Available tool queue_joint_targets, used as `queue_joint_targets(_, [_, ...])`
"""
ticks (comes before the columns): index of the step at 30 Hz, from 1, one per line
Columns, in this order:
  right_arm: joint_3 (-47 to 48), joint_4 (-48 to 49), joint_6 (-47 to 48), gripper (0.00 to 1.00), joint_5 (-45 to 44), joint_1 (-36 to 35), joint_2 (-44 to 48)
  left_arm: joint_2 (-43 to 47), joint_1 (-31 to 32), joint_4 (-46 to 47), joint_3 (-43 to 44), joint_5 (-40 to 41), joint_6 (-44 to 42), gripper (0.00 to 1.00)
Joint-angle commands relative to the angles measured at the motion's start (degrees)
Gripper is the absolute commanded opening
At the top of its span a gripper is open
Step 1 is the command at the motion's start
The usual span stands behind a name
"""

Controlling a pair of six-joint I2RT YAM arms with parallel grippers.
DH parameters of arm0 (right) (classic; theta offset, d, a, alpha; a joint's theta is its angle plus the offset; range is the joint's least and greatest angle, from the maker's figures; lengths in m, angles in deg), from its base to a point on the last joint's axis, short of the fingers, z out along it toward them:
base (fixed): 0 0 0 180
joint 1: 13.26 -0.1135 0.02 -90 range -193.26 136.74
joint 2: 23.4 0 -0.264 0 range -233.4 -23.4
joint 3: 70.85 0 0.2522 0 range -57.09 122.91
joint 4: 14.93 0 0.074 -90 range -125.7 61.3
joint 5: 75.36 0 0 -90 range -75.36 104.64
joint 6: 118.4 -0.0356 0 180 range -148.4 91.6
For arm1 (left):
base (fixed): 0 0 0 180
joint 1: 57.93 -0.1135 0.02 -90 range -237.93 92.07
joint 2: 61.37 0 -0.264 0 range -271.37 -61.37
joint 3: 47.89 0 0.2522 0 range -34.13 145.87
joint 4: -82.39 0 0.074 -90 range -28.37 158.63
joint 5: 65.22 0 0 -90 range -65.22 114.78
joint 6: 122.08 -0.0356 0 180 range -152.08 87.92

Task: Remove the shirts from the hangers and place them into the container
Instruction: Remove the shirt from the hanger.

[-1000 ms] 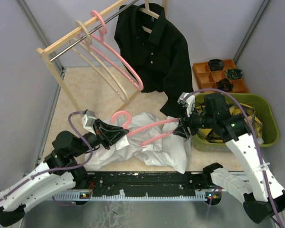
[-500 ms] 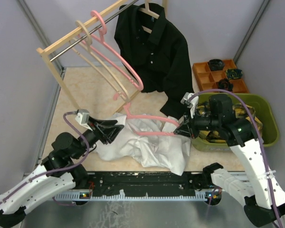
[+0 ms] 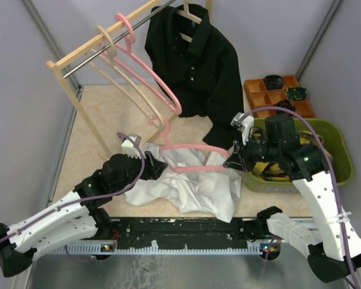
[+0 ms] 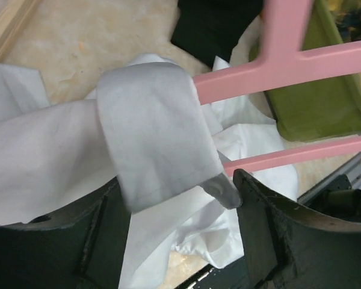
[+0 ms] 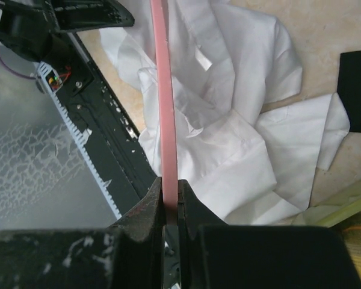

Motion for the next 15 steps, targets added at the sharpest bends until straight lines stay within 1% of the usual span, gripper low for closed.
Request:
queue_joint_targets(1, [5.55,-0.30,-1.26,0.00,-3.01,0.07,3.05,-1.21,0.19,-2.03,2.27,5.46,3.74,0.67])
queue_joint_targets(2, [6.18,-1.31,-1.51,0.00,-5.24,0.07,3.29,-1.48,0.19,-2.68,2.39,6.71,4.45,0.61])
queue_joint_targets(4, [8.55,-3.26,-2.42,0.00,-11.08,0.07,3.30,-1.55,0.20,-4.41,2.45,9.27,5.55,0.43])
queue_joint_targets(7, [12.42,-5.96,-2.74,0.00,-15.95,0.07,3.18,-0.35,0.20,-6.59,1.73,12.70,7.60,0.22])
queue_joint_targets(10, [14.76,-7.84,-3.79,0.00,-22.61,0.05,3.12,1.38,0.17,-7.26,0.81,13.97,8.13,0.11])
queue_joint_targets(11, [15.27,-8.24,-4.05,0.00,-24.39,0.07,3.15,1.82,0.22,-7.58,0.60,14.23,8.21,0.09])
queue_joint_targets(15, [16.23,-8.24,-4.78,0.00,-26.34,0.07,3.47,2.83,0.21,-8.23,-0.17,14.70,9.17,0.05])
